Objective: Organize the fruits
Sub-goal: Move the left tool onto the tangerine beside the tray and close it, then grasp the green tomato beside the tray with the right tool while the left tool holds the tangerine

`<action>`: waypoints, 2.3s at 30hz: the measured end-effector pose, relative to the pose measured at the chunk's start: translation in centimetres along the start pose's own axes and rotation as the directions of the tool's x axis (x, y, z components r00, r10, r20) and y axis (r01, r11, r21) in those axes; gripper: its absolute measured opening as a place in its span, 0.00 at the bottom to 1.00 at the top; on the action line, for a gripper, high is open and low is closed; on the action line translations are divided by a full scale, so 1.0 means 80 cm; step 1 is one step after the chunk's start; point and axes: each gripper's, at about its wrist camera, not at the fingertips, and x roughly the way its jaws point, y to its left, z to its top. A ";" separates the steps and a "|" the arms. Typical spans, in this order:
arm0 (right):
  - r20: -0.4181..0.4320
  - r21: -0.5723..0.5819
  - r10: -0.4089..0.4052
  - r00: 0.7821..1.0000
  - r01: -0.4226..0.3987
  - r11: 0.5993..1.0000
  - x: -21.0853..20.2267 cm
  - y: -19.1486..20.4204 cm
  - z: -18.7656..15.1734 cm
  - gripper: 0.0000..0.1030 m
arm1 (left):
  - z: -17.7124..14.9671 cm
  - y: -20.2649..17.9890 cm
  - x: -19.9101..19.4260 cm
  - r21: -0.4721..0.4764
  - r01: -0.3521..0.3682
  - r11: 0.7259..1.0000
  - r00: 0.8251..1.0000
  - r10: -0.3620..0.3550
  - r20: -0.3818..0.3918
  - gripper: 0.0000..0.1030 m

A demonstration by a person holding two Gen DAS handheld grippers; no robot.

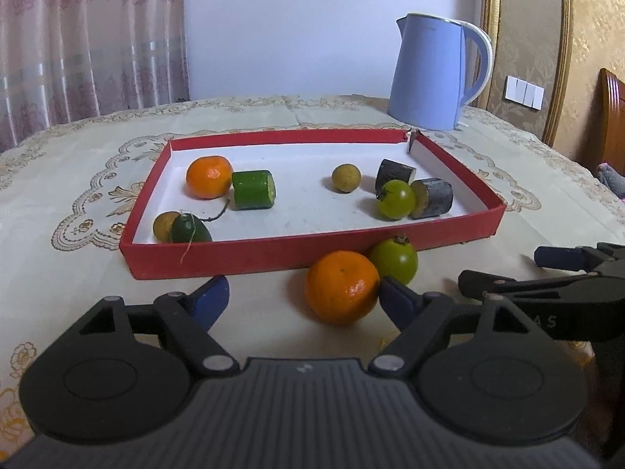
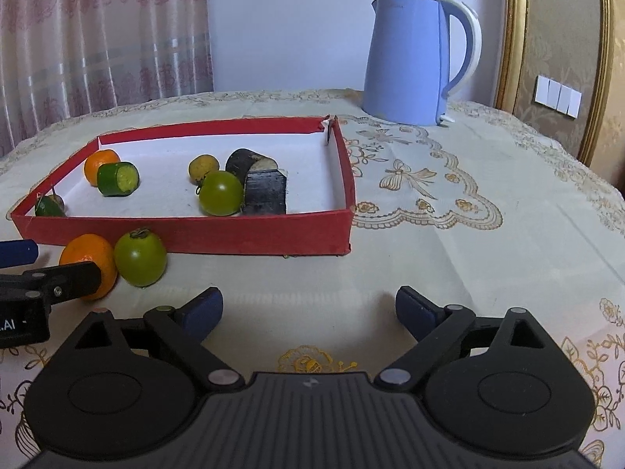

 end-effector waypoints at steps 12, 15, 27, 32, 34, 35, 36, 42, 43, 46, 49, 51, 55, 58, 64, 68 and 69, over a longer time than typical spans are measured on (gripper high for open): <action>-0.006 0.010 0.006 1.000 -0.006 1.000 0.001 -0.002 0.000 0.94 | 0.000 -0.008 0.016 -0.012 0.004 1.000 1.000 -0.004 -0.002 0.74; -0.006 0.011 0.006 1.000 -0.006 1.000 0.002 -0.002 0.000 0.94 | -0.001 -0.007 0.014 0.000 0.019 1.000 1.000 -0.019 0.000 0.56; -0.009 0.017 0.010 1.000 -0.010 1.000 0.002 -0.002 0.000 0.94 | -0.009 0.005 0.006 0.016 0.014 1.000 1.000 -0.014 0.000 0.39; 0.004 0.016 0.015 1.000 -0.015 1.000 0.000 -0.002 0.000 0.94 | -0.013 0.040 -0.006 -0.034 -0.016 0.999 1.000 0.016 0.001 0.39; 0.036 0.005 0.015 0.999 -0.015 1.000 -0.007 0.000 -0.001 0.94 | -0.015 0.055 -0.011 -0.047 -0.047 0.998 0.999 0.047 0.004 0.39; 0.049 -0.001 0.015 0.999 -0.015 1.000 -0.012 0.003 -0.002 0.94 | -0.015 0.062 -0.012 -0.054 -0.054 0.997 0.999 0.054 0.003 0.39; 0.055 -0.004 0.030 0.998 -0.030 1.000 -0.016 0.007 -0.002 0.94 | -0.015 0.070 -0.013 -0.065 -0.058 0.996 0.998 0.058 0.002 0.39; 0.057 -0.072 0.090 0.994 -0.086 0.994 -0.025 0.042 0.001 0.94 | -0.013 0.099 -0.012 -0.106 -0.075 0.992 0.997 0.076 0.003 0.39; 0.062 -0.079 0.089 0.994 -0.084 0.993 -0.025 0.047 0.002 0.94 | -0.013 0.103 -0.011 -0.119 -0.065 0.991 0.998 0.066 0.001 0.39; 0.056 -0.095 0.105 0.993 -0.100 0.990 -0.020 0.057 0.008 0.94 | -0.011 0.109 -0.009 -0.129 -0.056 0.990 0.998 0.056 0.002 0.39; 0.051 -0.114 0.110 0.993 -0.103 0.988 -0.015 0.068 0.011 0.93 | -0.012 0.109 -0.007 -0.123 -0.055 0.991 0.998 0.056 0.002 0.38; 0.043 -0.121 0.112 0.993 -0.106 0.987 -0.010 0.075 0.014 0.93 | -0.012 0.107 -0.006 -0.117 -0.058 0.991 0.998 0.058 0.000 0.38; 0.034 -0.124 0.113 0.993 -0.108 0.986 0.000 0.082 0.017 0.81 | -0.013 0.112 -0.006 -0.134 -0.045 0.990 0.999 0.046 0.005 0.39; 0.023 -0.126 0.121 0.992 -0.117 0.985 0.005 0.086 0.018 0.75 | -0.013 0.115 -0.007 -0.147 -0.035 0.988 0.999 0.037 0.008 0.39; 0.026 -0.141 0.135 0.991 -0.130 0.981 0.007 0.095 0.017 0.56 | -0.013 0.116 -0.007 -0.148 -0.034 0.988 0.999 0.036 0.009 0.40; 0.026 -0.162 0.144 0.989 -0.138 0.977 0.008 0.102 0.013 0.46 | -0.014 0.117 -0.008 -0.144 -0.036 0.989 0.999 0.038 0.008 0.40; 0.027 -0.165 0.148 0.989 -0.141 0.976 0.008 0.103 0.013 0.43 | -0.014 0.117 -0.008 -0.144 -0.037 0.989 0.999 0.038 0.008 0.40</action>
